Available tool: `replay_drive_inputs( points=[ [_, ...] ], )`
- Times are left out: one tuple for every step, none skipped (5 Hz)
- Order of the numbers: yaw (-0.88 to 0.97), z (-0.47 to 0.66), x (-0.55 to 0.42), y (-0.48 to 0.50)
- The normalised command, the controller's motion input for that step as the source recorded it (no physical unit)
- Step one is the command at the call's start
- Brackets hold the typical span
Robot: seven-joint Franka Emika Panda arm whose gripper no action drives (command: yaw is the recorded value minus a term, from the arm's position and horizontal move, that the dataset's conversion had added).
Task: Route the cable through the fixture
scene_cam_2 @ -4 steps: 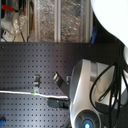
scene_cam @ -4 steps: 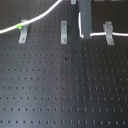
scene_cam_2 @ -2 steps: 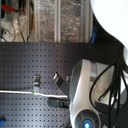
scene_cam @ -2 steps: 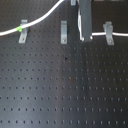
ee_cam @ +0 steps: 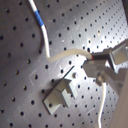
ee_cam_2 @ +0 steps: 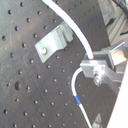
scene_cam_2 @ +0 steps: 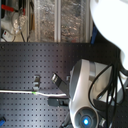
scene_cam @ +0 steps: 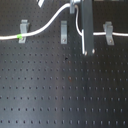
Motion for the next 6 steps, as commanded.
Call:
replay_drive_inputs(
  points=[
    [0.15,0.22,-0.288,-0.294],
    [0.32,0.13,-0.277,-0.321],
    [0.44,0.10,-0.264,-0.307],
    [0.65,0.01,-0.293,-0.103],
    [0.73,0.01,-0.284,0.025],
    [0.39,0.09,-0.074,0.100]
  ],
)
